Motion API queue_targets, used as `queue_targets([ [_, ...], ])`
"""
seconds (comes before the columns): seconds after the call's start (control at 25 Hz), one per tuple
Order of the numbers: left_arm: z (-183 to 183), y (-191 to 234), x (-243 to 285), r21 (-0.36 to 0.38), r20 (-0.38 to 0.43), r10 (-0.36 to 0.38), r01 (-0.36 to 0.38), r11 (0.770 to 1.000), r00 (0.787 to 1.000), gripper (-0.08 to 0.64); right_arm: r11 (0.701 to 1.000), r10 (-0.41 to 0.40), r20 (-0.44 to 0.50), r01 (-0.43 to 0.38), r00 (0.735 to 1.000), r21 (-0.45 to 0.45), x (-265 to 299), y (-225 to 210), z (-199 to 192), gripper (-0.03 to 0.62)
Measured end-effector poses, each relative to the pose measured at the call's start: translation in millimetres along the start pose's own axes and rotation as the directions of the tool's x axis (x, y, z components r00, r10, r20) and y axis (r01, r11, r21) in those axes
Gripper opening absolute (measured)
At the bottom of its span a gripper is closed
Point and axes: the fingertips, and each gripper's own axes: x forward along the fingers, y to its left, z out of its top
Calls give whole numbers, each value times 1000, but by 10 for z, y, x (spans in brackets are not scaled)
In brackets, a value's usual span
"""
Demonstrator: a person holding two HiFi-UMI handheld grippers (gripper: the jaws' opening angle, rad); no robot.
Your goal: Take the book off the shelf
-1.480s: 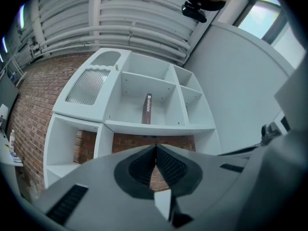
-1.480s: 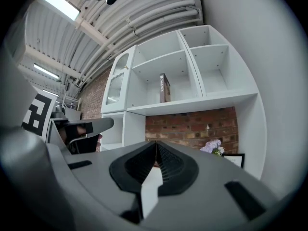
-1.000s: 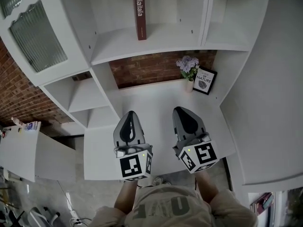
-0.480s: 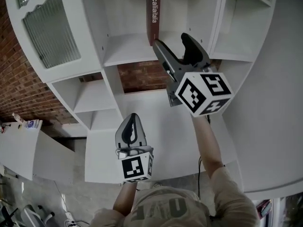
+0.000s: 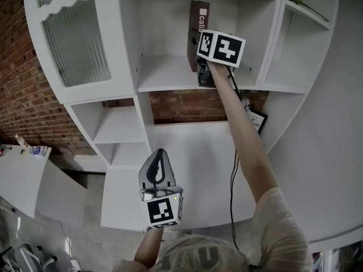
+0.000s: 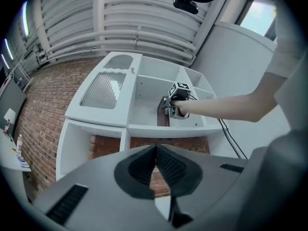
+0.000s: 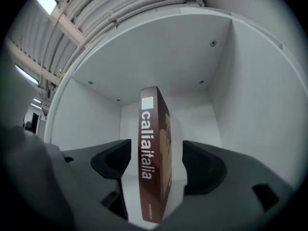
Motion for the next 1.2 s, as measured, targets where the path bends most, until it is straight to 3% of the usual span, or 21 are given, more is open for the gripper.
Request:
queue_targets([
  [0.12, -15, 88, -10, 15, 5, 6, -6, 1000, 1000, 12, 992, -43, -35, 39, 998, -120, 212, -29, -88, 339],
  [0.2, -57, 155, -20, 25, 3, 19, -19, 999, 1000, 12, 987, -76, -69, 65, 995, -147, 333, -84, -177, 339],
  [0.32, -134, 242, -13, 13, -13, 36, -36, 999, 999, 12, 987, -108, -100, 95, 989, -127, 441, -124, -274, 329],
  [0.44, -143, 297, 3, 17, -20, 51, -51, 999, 999, 12, 982, -150, -103, 135, 983, -135, 487, -133, -300, 203],
  [0.52, -155, 334, 9, 13, -22, 59, -59, 998, 998, 12, 979, -162, -105, 146, 981, -142, 507, -121, -312, 172],
  [1.2, -109, 388, -51, -15, -15, 75, -75, 997, 997, 12, 983, -136, -134, 117, 982, -138, 479, -57, -325, 150],
])
